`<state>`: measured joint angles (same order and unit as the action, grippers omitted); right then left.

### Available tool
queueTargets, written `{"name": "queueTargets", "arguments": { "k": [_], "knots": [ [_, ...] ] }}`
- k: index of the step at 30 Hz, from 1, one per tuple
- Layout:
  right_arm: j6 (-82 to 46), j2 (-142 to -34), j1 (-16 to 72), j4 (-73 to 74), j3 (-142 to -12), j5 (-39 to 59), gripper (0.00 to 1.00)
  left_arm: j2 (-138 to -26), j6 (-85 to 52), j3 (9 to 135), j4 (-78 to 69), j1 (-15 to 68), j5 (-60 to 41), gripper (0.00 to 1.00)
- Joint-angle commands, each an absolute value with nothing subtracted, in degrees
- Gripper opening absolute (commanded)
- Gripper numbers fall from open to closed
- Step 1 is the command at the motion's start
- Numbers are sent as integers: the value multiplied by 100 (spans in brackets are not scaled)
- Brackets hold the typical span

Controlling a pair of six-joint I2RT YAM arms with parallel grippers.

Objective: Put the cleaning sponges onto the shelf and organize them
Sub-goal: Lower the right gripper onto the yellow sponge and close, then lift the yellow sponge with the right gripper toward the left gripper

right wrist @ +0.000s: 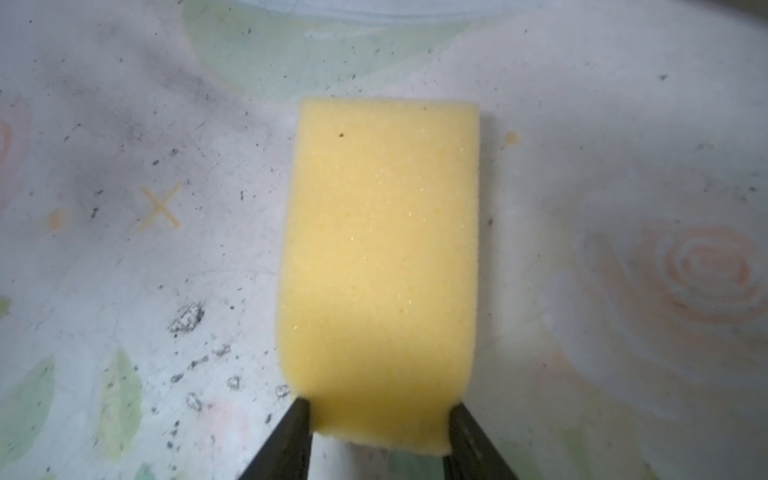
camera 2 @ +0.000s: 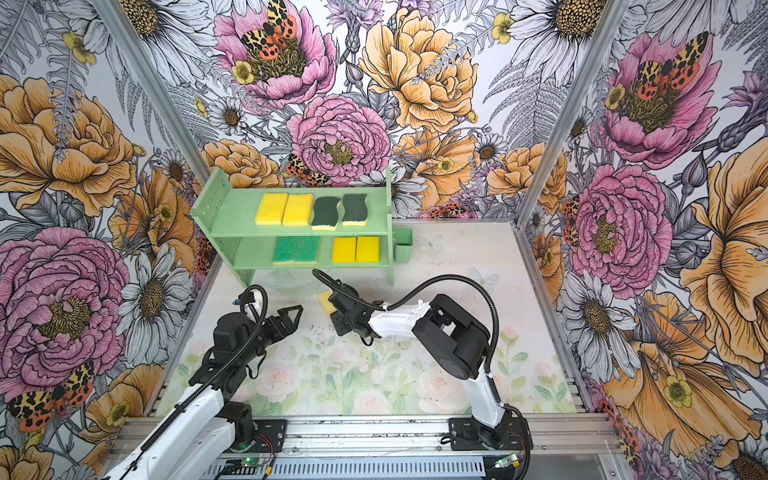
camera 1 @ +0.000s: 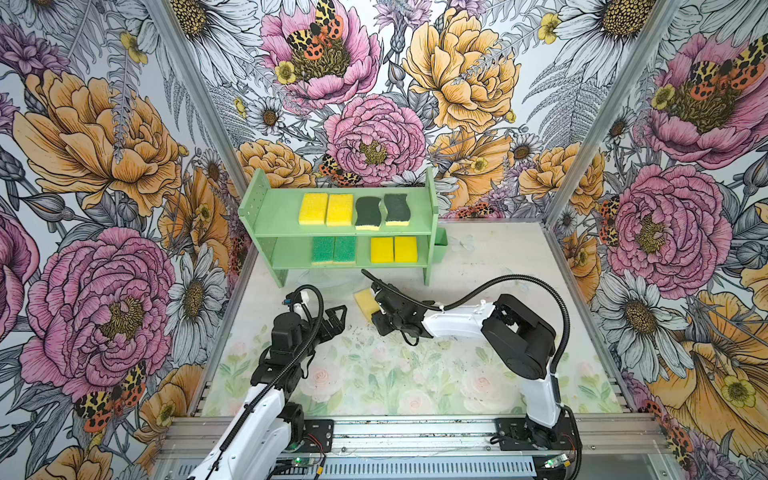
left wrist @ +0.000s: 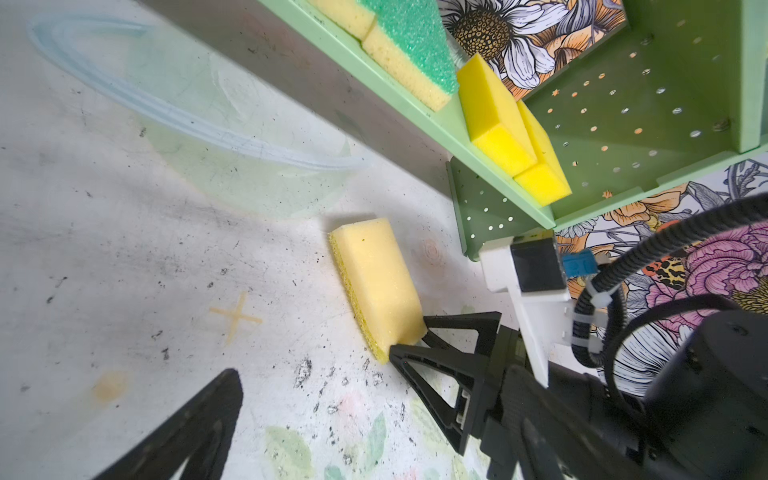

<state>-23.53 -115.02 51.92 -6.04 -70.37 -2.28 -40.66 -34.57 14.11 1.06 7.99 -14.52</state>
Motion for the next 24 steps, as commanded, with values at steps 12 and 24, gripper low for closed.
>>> {"name": "queueTargets", "arguments": {
  "k": [12, 24],
  "knots": [
    [-3132, -9999, 4145, 631, -5709, 3027, 45, -4056, -3444, 1412, -93, 737, -1745, 99],
    [-4208, -10038, 4104, 2389, -4869, 4613, 43, -4212, -3579, 1371, -668, 770, -2591, 99]
  ]
}}
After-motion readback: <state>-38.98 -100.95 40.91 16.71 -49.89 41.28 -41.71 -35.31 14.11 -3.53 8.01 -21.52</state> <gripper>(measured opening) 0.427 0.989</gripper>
